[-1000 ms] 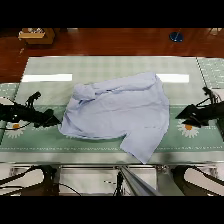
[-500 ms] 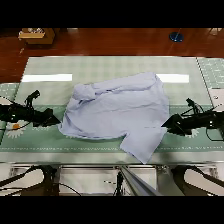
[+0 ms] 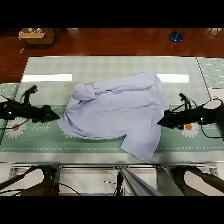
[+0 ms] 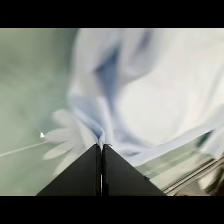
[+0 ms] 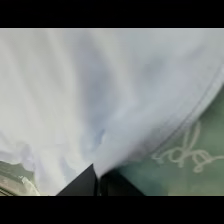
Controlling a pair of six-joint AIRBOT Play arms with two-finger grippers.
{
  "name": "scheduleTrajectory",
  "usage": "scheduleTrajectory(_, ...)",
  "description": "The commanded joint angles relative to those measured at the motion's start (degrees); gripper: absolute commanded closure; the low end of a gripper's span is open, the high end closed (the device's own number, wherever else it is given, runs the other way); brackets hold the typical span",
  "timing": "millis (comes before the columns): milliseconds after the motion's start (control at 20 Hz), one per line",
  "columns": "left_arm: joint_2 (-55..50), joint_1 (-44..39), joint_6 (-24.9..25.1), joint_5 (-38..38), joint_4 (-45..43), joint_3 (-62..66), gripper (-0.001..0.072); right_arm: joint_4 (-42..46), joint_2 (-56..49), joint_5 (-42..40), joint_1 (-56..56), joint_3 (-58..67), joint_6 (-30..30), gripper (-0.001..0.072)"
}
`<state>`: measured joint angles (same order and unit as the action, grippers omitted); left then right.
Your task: Fold the shirts.
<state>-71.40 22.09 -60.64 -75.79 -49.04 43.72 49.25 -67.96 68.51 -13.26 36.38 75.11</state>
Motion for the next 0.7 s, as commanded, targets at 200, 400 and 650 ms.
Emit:
scheduleTrajectory(200,19.63,5.44,3.19,-0.85,32.04,21.79,0.0688,-7.82,22.91,-2.84,-0.26,26.71,-1.6,0.0692)
scheduleTrajectory(400,31.98,6.23,3.15,13.92,30.91,40.06,0.0689,-0.87,28.87,-15.56,-0.26,48.26,4.57,0.0693)
scheduleTrajectory(650,39.41,6.23,-3.28,19.61,15.39,56.22,0.0689,11.89,28.85,-13.31,-0.26,68.0,12.68,0.0693)
